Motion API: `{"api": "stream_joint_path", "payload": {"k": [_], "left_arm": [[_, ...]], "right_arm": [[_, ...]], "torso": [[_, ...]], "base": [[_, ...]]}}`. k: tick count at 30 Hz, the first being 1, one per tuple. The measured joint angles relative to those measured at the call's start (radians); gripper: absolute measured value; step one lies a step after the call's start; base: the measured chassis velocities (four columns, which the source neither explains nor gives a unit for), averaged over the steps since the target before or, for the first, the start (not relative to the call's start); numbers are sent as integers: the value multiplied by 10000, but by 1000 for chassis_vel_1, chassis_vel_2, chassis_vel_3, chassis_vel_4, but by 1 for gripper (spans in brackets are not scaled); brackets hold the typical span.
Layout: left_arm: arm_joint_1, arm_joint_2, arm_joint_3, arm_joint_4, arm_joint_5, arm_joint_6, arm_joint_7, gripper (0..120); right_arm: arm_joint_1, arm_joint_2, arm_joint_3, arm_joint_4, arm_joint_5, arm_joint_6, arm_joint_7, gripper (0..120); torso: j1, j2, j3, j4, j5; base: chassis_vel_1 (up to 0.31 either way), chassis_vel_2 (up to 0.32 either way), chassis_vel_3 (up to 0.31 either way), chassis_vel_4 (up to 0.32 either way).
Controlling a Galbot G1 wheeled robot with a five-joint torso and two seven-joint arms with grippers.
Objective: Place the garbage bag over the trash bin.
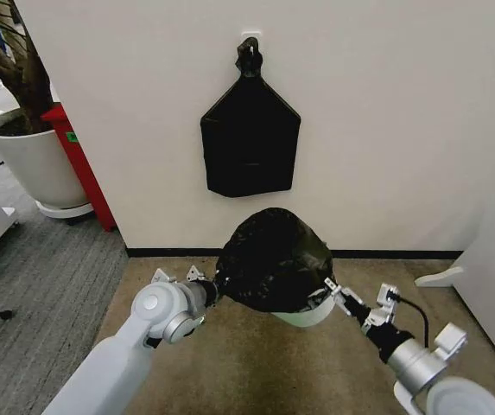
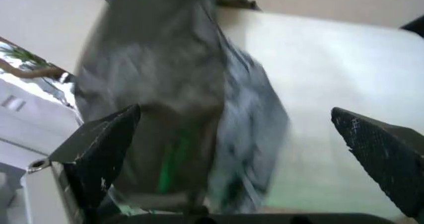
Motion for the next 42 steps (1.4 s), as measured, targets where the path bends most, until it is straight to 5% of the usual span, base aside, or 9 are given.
{"api": "stream_joint_path", "payload": {"k": [18, 42], "left_arm": [[35, 68, 26, -240, 87, 20, 265, 1], [-26, 83, 58, -497, 181, -156, 532, 1]], "right_arm": [[406, 203, -230, -1963, -788, 582, 292, 100], [164, 400, -833, -1415, -1916, 1154, 216, 100]], "torso": [[0, 0, 1, 0, 3], [0, 0, 0, 1, 1]], "base": [[0, 0, 0, 0], [0, 0, 0, 0]]}}
